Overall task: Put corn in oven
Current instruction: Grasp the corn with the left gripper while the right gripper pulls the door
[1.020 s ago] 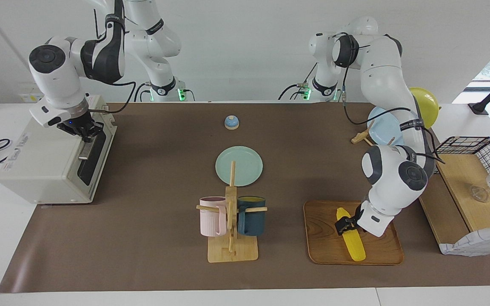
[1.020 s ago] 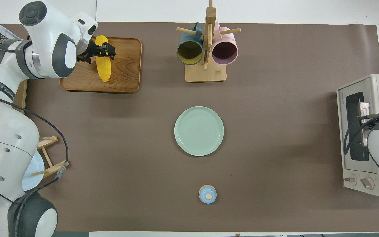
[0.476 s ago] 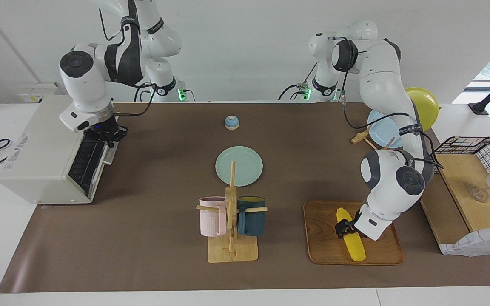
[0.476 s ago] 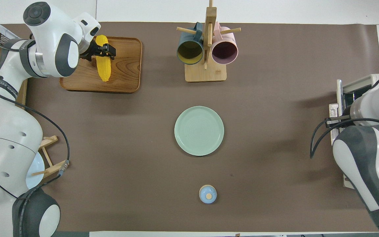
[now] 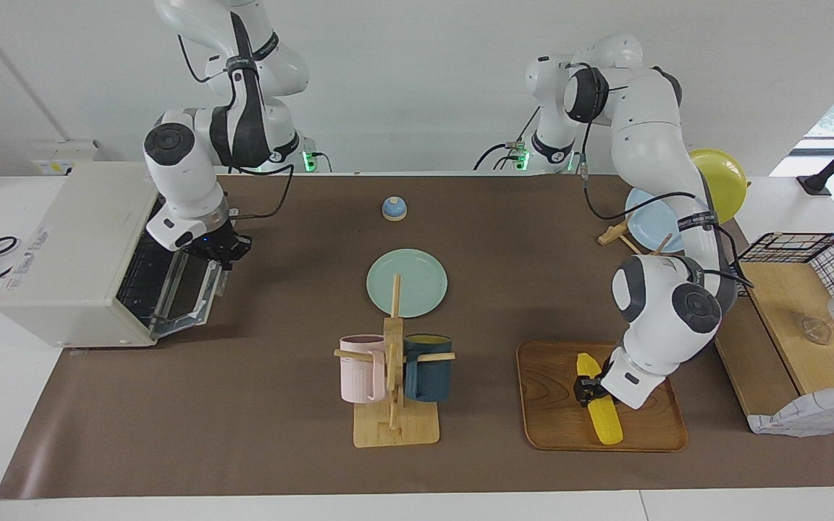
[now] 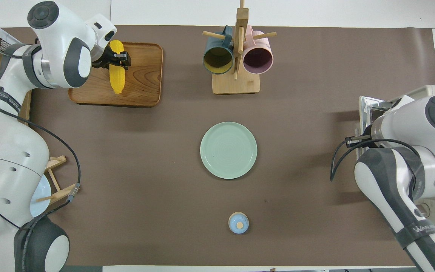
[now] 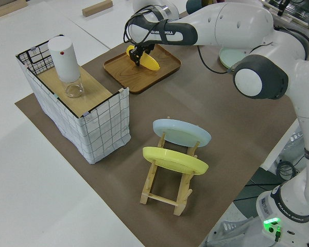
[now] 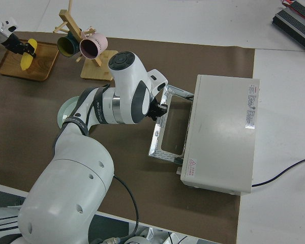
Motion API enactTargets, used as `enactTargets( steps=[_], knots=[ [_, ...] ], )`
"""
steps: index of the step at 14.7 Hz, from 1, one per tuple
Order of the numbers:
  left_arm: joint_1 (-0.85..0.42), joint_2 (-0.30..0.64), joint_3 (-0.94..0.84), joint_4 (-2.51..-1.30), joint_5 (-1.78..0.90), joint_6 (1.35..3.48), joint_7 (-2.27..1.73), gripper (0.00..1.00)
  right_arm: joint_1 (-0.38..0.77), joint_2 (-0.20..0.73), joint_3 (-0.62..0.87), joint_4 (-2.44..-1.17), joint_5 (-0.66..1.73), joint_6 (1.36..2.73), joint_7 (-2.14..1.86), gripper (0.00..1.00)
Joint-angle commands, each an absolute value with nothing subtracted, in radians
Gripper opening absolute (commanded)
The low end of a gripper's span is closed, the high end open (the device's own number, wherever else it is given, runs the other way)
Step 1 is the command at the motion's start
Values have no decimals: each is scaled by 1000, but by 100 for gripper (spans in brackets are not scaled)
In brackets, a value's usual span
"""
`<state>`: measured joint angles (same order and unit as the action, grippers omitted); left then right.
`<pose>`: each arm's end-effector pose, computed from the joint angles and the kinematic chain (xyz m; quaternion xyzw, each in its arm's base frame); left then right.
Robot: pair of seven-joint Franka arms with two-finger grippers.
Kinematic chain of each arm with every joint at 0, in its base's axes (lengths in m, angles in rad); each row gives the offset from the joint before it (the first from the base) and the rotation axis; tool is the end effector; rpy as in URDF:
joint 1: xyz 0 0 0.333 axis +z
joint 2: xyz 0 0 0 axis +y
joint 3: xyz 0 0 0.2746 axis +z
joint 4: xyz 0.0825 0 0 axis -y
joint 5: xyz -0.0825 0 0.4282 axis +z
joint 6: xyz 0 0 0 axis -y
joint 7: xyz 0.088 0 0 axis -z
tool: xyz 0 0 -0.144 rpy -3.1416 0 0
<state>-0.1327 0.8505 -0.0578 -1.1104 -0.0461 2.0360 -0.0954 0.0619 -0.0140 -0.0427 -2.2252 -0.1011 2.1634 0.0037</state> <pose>0.7740 -0.1423 0.2296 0.9980 -0.0273 0.0317 0.0473 0.5526 0.0036 0.2713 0.9982 0.0370 -0.0234 0.0412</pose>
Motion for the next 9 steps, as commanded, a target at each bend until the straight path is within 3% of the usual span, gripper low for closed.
enactTargets(
  steps=[1,7,9],
  knots=[
    [-130,761,-58,-1113,-66,1921,-94,0,15,15,-72,-2304,-158,2290,-14,0],
    [-198,347,-60,-1524,-94,1891,-280,0,-2,48,-72,-2342,-156,2359,-14,0],
    [-267,267,-60,-1600,-109,1876,-363,0,-3,64,-72,-2344,-156,2359,-14,0]
  ],
)
